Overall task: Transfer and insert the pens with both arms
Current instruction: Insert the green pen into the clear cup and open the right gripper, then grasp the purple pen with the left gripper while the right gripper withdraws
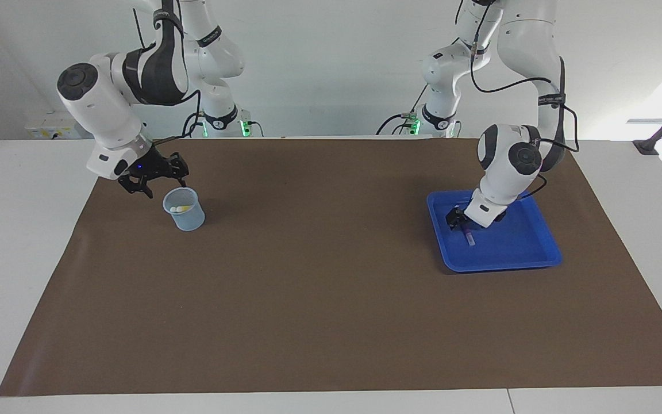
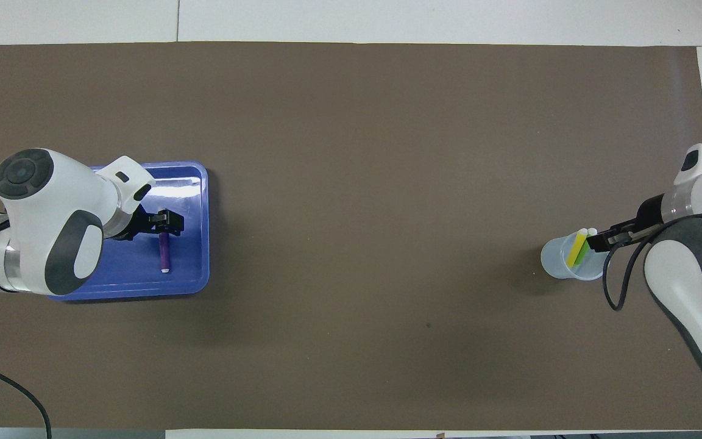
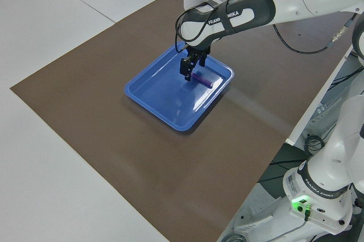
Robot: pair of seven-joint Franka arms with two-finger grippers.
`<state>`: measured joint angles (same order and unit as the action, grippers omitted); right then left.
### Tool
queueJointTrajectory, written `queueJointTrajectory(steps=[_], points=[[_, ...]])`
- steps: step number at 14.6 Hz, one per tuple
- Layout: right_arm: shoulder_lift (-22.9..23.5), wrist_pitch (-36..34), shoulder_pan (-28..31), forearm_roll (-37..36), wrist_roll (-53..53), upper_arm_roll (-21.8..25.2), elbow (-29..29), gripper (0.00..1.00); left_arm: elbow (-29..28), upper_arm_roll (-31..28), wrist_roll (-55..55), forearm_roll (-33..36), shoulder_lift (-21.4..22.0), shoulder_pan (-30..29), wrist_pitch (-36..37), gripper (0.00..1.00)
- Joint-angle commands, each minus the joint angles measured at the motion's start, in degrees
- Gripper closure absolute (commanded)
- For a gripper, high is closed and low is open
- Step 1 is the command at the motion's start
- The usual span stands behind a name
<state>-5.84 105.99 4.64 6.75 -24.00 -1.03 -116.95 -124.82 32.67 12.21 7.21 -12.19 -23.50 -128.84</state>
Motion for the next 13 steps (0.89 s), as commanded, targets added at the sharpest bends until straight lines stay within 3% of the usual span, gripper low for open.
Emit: queueJointTrajectory(steps=[1, 3, 7, 10, 13], points=[[-0.7, -3.9, 0.3, 10.0, 2.4, -0.5, 3.4, 0.0, -0.1, -0.1, -0.5, 1.2, -0.7, 0.5, -1.8, 0.1], [-0.7, -3.7, 0.0, 17.6, 8.3, -1.4, 3.5, 0.0, -0.2, -0.1, -0.5, 1.3, -0.7, 0.8, -1.7, 0.23], [-1.5, -2.8, -4.3, 28.0, 22.1, -2.7, 3.7, 0.0, 0.1, -0.1, -0.6, 1.3, -0.7, 0.7, -1.2, 0.64], [-1.7, -1.2, -6.6, 32.6, 25.3, -2.7, 3.6, 0.0, 0.3, -0.1, -0.5, 1.3, -0.7, 0.7, -0.8, 0.98], [-1.8, 2.9, -9.1, 36.4, 31.5, -2.8, 3.5, 0.0, 0.6, -0.1, -0.4, 1.3, -0.7, 0.5, -0.3, 1.0]])
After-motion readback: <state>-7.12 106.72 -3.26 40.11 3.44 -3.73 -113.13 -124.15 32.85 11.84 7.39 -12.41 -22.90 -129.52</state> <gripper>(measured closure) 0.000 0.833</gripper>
